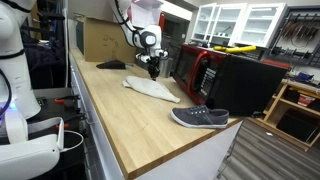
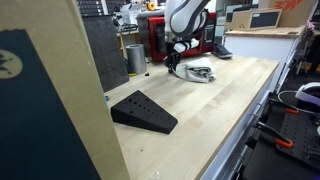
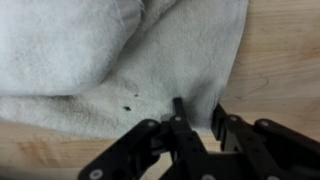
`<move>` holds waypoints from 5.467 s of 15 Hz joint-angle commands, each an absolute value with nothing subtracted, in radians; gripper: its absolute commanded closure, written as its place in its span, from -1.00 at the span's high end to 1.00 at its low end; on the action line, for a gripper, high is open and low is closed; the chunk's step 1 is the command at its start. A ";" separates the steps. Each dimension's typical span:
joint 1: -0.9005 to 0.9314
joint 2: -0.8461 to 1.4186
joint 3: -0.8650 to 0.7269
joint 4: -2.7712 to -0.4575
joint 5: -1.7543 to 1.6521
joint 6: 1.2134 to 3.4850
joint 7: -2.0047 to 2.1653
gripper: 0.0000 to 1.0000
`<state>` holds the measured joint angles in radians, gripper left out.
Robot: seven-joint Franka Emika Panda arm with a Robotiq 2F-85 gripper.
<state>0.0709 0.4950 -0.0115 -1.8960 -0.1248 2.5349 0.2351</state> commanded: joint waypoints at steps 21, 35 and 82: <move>0.153 0.497 0.207 -1.892 0.085 2.393 0.078 -0.39; 0.235 0.312 0.065 -2.005 -0.213 2.287 0.270 1.00; -0.009 0.150 -0.015 -2.175 -0.121 2.337 -0.001 1.00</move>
<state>-0.0170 0.1481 -0.0611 -2.1587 -0.2195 2.3700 0.1251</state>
